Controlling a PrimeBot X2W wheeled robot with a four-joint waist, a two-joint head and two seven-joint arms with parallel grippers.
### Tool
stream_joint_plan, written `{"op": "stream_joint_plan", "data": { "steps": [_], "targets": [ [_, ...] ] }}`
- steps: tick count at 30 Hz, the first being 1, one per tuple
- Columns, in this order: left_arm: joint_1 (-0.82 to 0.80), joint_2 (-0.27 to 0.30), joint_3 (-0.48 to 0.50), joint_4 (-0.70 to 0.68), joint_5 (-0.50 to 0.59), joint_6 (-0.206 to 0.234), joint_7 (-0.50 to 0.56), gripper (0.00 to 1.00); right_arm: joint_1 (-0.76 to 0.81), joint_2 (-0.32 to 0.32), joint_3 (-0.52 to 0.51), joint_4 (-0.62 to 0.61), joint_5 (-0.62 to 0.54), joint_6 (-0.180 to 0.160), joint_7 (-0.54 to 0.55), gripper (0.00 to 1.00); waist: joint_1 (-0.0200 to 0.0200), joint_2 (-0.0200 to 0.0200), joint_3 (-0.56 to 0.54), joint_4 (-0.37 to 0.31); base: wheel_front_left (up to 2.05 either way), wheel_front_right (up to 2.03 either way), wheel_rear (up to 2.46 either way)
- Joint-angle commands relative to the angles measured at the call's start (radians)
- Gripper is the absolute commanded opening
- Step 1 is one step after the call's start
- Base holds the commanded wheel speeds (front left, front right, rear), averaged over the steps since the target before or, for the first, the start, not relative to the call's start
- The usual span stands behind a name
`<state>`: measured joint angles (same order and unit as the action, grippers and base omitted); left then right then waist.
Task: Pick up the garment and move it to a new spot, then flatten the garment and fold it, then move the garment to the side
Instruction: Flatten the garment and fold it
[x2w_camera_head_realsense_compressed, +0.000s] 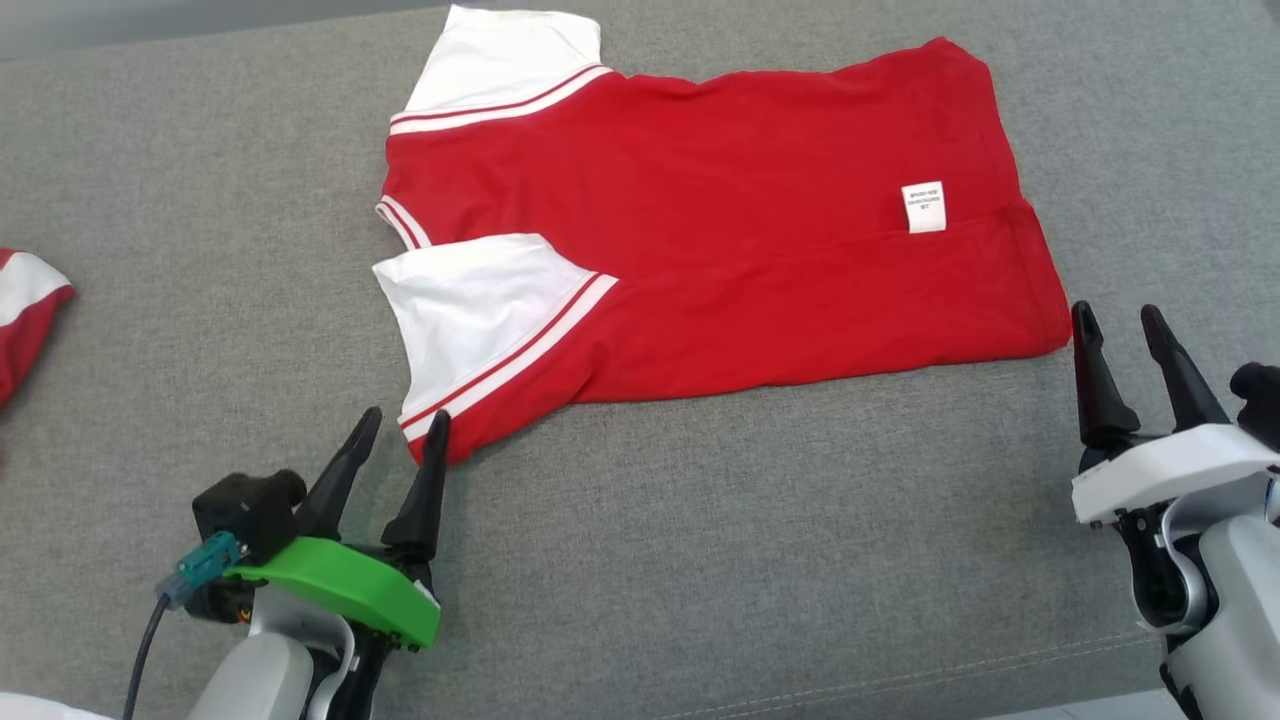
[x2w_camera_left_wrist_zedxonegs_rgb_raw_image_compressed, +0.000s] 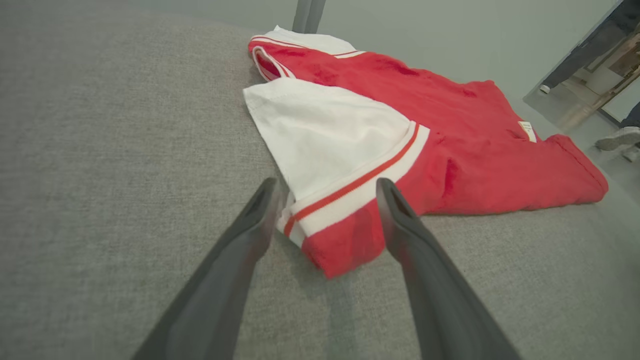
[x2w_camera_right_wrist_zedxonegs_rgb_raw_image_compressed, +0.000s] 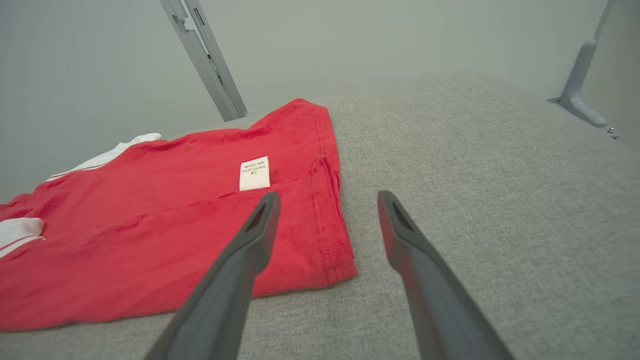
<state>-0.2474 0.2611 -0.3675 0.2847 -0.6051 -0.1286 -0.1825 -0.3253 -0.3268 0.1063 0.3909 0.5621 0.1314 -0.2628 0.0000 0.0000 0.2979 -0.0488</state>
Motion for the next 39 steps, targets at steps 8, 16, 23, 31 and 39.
{"op": "stream_joint_plan", "data": {
  "steps": [8,16,23,31,39],
  "targets": [
    [0.047,-0.041,0.033,0.005,-0.118,0.071,0.124,1.0,0.058,0.024,-0.001,0.004,0.025,-0.002,-0.003,1.0,0.0,0.0,-0.024,-0.013,0.0,0.0,0.0],
    [0.025,-0.033,0.019,0.021,-0.13,0.057,0.162,0.0,-0.007,0.034,0.083,0.094,0.146,-0.002,-0.003,1.0,0.0,0.0,-0.021,-0.025,0.0,0.0,0.0],
    [0.023,-0.019,0.003,0.021,-0.122,0.044,0.158,0.0,-0.093,0.005,0.15,0.214,0.191,-0.002,-0.003,1.0,0.0,0.0,-0.022,-0.007,0.0,0.0,0.0],
    [0.01,-0.004,-0.011,0.027,-0.117,0.034,0.157,0.0,-0.144,0.005,0.15,0.275,0.134,-0.002,-0.003,1.0,0.0,0.0,-0.02,0.003,0.0,0.0,0.0],
    [-0.006,0.003,-0.026,0.032,-0.115,0.027,0.16,0.0,-0.202,0.014,0.2,0.39,0.181,-0.002,-0.003,0.47,0.0,0.0,-0.016,0.005,0.0,0.0,0.0]
  ]
}}
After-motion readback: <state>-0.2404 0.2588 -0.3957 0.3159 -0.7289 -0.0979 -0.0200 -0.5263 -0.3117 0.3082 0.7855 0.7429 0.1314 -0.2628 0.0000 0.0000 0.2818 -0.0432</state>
